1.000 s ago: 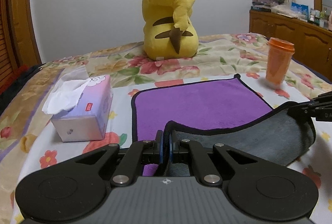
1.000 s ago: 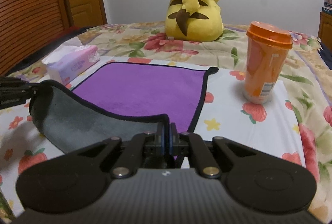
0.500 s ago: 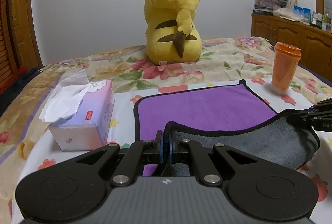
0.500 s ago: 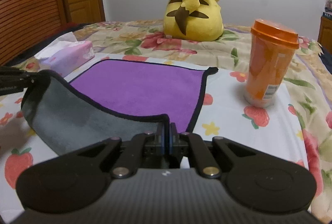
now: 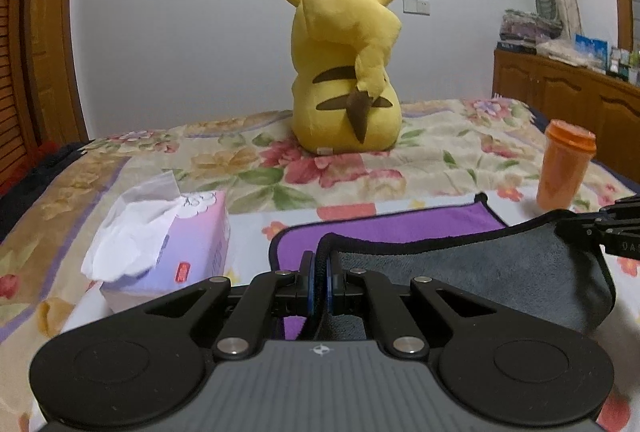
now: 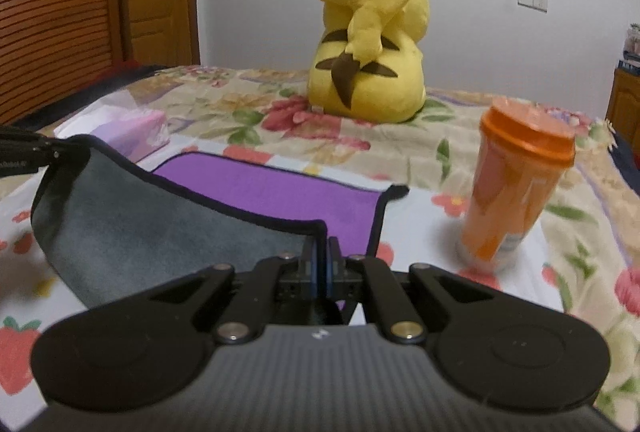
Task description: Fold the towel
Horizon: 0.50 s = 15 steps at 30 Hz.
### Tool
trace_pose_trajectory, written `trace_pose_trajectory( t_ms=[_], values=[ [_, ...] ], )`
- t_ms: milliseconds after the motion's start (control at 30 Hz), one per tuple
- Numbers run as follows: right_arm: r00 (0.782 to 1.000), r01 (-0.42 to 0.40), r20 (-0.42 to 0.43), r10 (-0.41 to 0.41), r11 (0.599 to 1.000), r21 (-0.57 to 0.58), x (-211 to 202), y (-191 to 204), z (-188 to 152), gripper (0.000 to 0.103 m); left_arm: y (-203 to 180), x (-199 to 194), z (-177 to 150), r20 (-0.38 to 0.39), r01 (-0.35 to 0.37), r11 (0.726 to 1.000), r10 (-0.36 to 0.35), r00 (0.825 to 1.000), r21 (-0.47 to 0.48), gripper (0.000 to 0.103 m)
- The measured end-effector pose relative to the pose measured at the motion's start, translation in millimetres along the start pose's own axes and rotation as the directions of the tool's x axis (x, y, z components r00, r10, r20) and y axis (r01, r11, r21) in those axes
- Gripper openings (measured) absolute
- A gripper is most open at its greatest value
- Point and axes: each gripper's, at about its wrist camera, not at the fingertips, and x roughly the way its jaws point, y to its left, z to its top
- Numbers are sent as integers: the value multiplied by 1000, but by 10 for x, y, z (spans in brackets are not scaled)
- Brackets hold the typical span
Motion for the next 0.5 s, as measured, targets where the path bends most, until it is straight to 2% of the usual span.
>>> trace_pose_trajectory(
  t_ms=[500],
  values=[
    [998, 44, 55, -39, 995, -90, 272, -81, 332, 5, 0, 323, 316, 50, -25, 998, 22, 999, 65, 9]
  ],
)
